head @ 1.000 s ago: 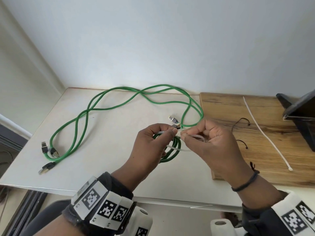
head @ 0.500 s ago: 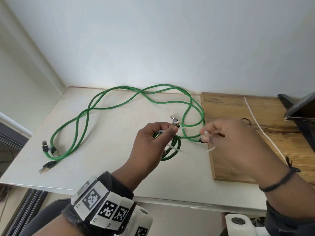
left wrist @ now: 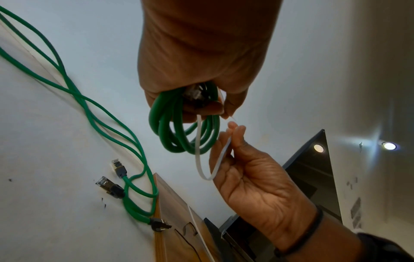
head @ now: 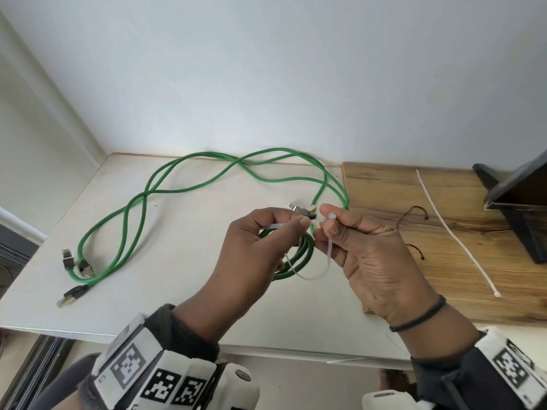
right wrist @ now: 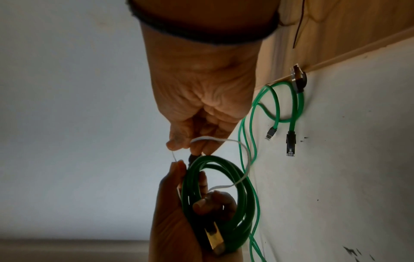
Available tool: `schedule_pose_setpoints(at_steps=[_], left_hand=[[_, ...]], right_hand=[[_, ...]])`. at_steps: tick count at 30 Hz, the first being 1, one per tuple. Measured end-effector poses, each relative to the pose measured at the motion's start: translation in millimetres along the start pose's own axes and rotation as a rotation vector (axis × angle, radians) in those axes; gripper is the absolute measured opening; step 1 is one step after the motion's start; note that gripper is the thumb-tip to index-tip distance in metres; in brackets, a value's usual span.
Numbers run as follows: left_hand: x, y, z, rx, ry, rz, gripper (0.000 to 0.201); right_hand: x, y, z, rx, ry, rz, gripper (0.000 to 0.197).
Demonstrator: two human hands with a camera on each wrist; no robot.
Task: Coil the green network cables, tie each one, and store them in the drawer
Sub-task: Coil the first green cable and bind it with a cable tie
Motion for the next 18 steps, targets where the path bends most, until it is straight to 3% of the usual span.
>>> schedule_pose_setpoints(at_steps=[18], left_hand=[[-0.9,0.3,2.1,0.031,-0.118,0.017,0.014]], right_hand=[[-0.1,-0.2,-1.1,0.089,-0.099,0.116,0.022]])
Point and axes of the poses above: each hand's wrist, its own z-axis away from the middle knuckle, its own y-axis out of the palm, x = y × z, the point moved 3 cm from there along -z, towards the middle knuckle, and after that the axes turned 5 degrees about y, right-handed, at the moved point
